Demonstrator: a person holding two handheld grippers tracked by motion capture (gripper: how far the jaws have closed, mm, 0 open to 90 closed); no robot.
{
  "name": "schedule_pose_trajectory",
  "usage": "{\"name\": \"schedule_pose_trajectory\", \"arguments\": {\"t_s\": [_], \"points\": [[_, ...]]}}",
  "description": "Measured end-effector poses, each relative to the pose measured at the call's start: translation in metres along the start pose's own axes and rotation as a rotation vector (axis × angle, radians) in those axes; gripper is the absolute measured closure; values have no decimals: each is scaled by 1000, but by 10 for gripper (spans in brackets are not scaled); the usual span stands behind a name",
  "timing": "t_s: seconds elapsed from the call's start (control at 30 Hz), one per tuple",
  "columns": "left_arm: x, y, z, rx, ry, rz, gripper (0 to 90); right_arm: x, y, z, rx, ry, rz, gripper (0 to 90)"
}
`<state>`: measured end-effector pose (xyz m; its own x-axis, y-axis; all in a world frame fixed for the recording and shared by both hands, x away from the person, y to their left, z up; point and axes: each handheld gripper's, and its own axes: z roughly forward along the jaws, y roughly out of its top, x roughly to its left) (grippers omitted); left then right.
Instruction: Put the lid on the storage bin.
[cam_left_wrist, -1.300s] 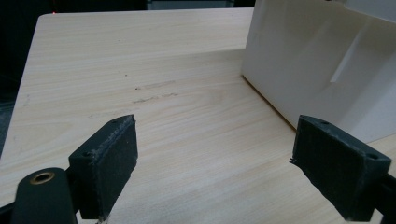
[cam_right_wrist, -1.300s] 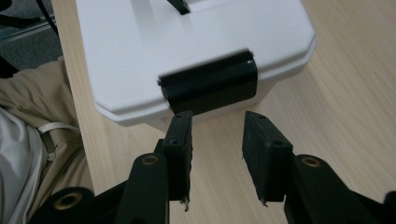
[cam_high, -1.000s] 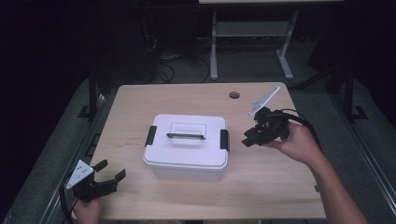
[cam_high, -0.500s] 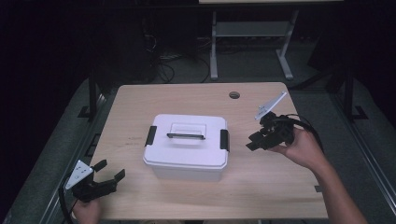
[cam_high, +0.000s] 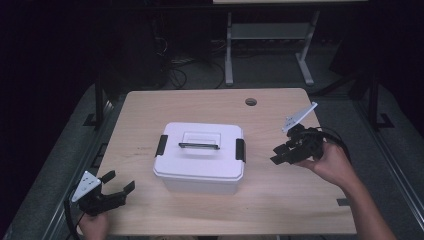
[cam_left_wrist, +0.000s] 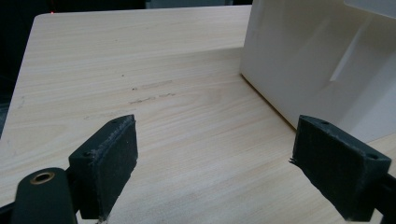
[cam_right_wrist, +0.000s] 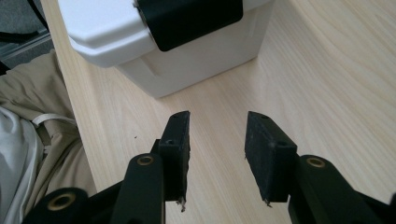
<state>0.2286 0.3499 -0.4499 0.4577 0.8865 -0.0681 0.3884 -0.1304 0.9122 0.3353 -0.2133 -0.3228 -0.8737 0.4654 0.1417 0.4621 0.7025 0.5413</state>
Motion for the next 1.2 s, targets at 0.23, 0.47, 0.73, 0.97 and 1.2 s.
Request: {"name": "schedule_pose_trajectory", "arguments": {"t_s": [0.23, 0.47, 0.73, 0.97, 1.2], "points": [[0, 0, 0, 1, 1, 1, 130, -2, -10, 0, -3, 0, 17, 592], [0, 0, 0, 1, 2, 1, 130, -3, -16, 2, -4, 4, 28, 587], [0, 0, 0, 2, 1, 2, 130, -4, -28, 7, -2, 12, 45, 583], [-1, 0, 2, 2, -1, 1, 130, -5, -39, 10, -2, 17, 63, 580], [-1, 0, 2, 7, 0, 8, 131, -6, -48, 11, -9, 20, 81, 577]]}}
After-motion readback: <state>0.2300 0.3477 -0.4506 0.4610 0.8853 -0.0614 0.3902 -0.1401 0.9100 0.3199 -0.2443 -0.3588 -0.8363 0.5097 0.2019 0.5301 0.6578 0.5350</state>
